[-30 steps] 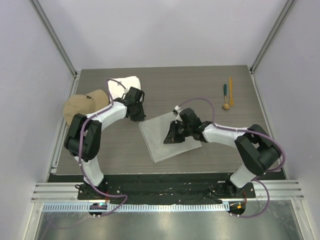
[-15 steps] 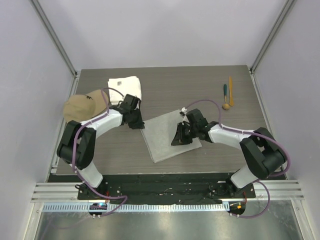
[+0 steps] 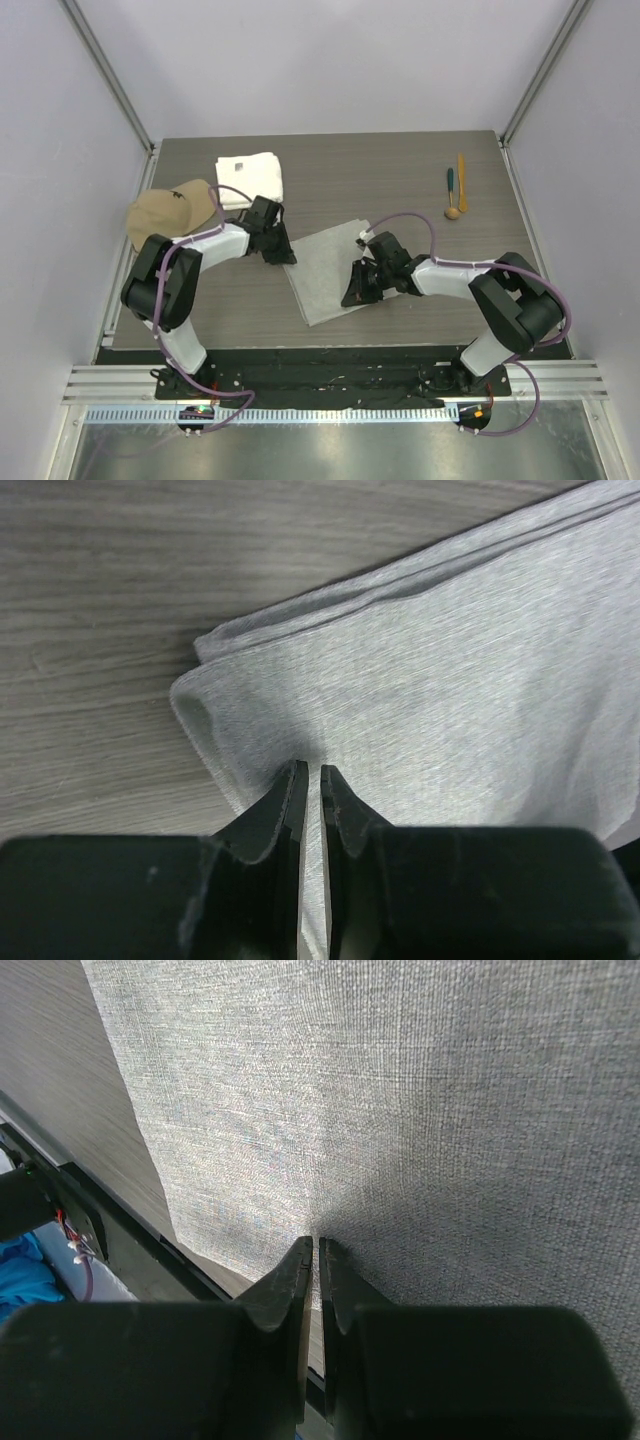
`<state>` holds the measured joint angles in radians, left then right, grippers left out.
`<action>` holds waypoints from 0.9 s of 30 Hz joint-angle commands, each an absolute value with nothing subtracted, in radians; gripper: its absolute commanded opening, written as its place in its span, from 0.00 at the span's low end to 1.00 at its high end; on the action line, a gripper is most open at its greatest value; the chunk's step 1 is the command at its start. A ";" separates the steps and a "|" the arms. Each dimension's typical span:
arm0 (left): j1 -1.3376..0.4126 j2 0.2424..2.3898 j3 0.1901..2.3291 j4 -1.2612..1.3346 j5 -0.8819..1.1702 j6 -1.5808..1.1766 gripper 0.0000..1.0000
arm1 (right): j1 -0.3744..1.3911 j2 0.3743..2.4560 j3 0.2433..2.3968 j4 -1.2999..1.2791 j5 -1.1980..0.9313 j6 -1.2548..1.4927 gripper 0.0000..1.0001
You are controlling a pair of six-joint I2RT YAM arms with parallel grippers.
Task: Fold the napkin into a case and place the utensils inside
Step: Rotate the lower triangle-folded napkin at the center of the board.
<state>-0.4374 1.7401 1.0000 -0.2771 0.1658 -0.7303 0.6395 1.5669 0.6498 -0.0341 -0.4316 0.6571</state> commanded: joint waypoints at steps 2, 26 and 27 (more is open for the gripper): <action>-0.439 1.660 0.971 -0.242 0.155 -0.735 0.16 | 0.646 1.595 0.670 -0.006 -0.428 0.649 0.13; -0.339 1.680 1.040 -0.342 0.097 -0.658 0.47 | 0.673 1.589 0.785 -0.167 -0.310 0.494 0.13; -0.339 1.687 1.042 -0.342 0.098 -0.657 0.47 | 0.673 1.594 0.785 -0.170 -0.307 0.489 0.13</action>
